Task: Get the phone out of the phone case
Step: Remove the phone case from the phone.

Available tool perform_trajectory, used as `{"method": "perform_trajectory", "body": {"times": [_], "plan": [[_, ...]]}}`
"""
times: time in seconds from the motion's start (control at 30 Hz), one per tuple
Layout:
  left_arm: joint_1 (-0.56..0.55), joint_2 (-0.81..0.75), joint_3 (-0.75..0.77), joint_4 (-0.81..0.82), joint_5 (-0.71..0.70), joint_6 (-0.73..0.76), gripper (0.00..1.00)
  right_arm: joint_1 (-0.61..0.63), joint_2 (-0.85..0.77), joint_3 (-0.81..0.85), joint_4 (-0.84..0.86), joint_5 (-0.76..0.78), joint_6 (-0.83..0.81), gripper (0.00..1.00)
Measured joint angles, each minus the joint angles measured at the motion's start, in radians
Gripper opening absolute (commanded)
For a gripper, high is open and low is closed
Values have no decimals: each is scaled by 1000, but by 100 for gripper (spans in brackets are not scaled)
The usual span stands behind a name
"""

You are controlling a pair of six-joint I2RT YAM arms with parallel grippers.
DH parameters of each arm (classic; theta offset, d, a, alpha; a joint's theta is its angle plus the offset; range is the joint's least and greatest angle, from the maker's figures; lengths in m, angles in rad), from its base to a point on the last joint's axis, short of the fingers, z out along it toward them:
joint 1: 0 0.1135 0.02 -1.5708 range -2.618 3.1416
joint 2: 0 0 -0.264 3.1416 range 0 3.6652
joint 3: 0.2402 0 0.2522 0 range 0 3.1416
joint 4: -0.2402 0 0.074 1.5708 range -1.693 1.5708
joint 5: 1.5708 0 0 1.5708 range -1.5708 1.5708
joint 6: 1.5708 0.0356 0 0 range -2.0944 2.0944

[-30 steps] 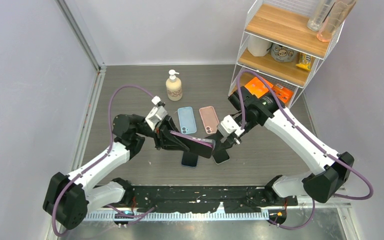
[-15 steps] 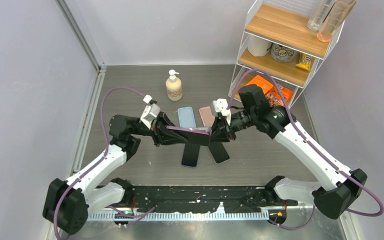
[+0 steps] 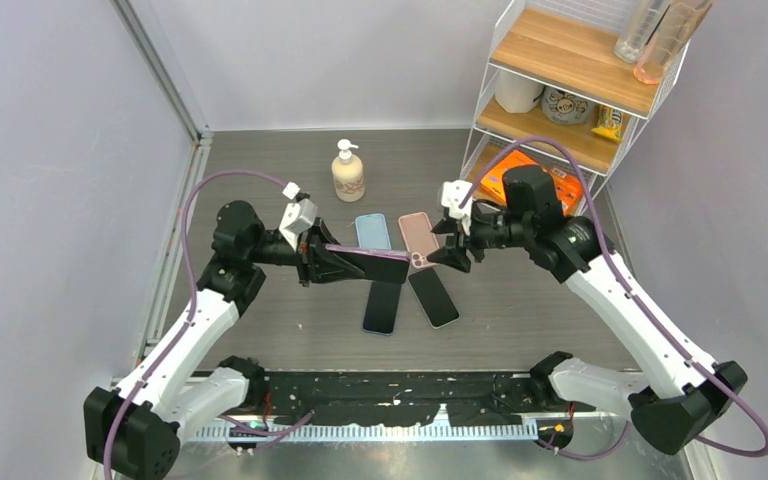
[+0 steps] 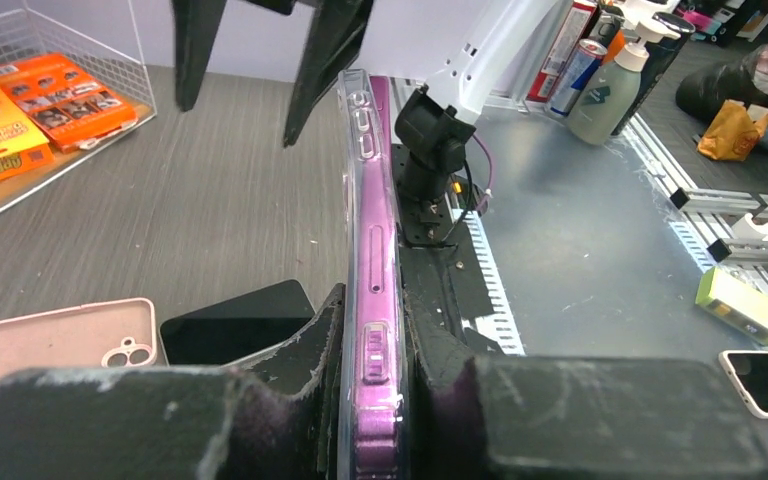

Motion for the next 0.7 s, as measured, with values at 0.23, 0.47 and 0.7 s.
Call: {"method": "perform_trajectory", "body": {"times": [0.23, 0.47, 0.7], "plan": [[16, 0, 15, -92, 16, 45, 0, -3, -106, -18, -87, -79, -113, 60], [16, 0, 15, -81, 9, 37, 0, -2, -106, -18, -118, -284, -138, 58], [16, 0, 15, -53, -2, 14, 0, -2, -59, -35, -52, -433, -64, 56]]}}
